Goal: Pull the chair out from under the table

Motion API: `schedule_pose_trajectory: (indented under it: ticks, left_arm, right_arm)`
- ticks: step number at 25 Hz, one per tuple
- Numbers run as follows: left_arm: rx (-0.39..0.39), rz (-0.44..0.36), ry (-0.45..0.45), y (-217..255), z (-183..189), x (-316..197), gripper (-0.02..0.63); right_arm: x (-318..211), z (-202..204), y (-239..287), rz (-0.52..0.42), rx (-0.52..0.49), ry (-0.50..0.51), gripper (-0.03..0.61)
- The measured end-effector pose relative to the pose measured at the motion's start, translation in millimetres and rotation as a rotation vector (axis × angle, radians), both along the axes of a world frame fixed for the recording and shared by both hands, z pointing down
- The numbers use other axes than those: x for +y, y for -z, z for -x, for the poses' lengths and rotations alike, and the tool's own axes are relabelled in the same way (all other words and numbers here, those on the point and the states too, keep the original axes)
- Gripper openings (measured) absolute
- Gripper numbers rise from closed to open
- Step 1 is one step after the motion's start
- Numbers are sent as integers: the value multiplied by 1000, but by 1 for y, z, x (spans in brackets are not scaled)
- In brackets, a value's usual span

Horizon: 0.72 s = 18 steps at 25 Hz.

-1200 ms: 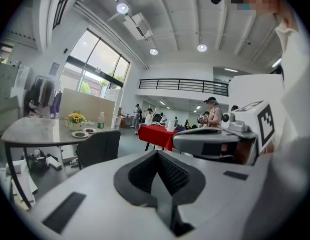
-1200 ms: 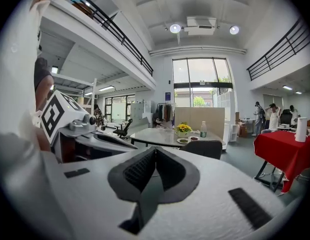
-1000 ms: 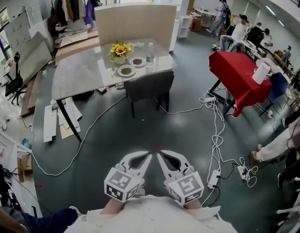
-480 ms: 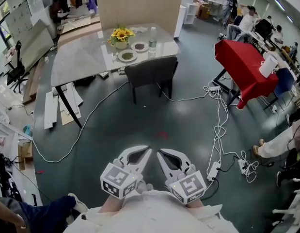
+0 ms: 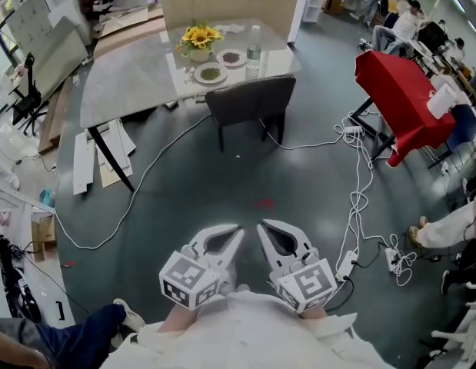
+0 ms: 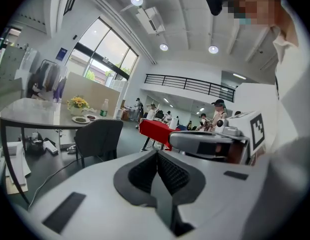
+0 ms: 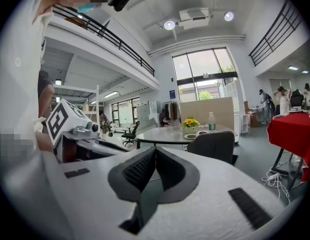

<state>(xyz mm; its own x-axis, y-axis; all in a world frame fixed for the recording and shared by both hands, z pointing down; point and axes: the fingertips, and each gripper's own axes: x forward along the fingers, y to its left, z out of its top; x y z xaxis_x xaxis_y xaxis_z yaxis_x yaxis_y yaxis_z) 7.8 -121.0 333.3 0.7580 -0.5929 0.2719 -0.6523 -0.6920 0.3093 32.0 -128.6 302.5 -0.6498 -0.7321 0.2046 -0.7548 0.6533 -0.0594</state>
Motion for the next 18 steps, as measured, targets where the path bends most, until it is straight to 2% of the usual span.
schedule_pose_trajectory:
  ticks: [9, 12, 18]
  left_arm:
    - [-31, -72, -5, 10, 3, -45, 15]
    - [-22, -62, -1, 14, 7, -51, 15]
    - [-10, -23, -58, 14, 0, -67, 15]
  right_arm:
    - [-39, -8, 8, -67, -31, -42, 3]
    - [-44, -6, 13, -65, -26, -57, 3]
    - [-55, -10, 15, -36, -8, -119, 3]
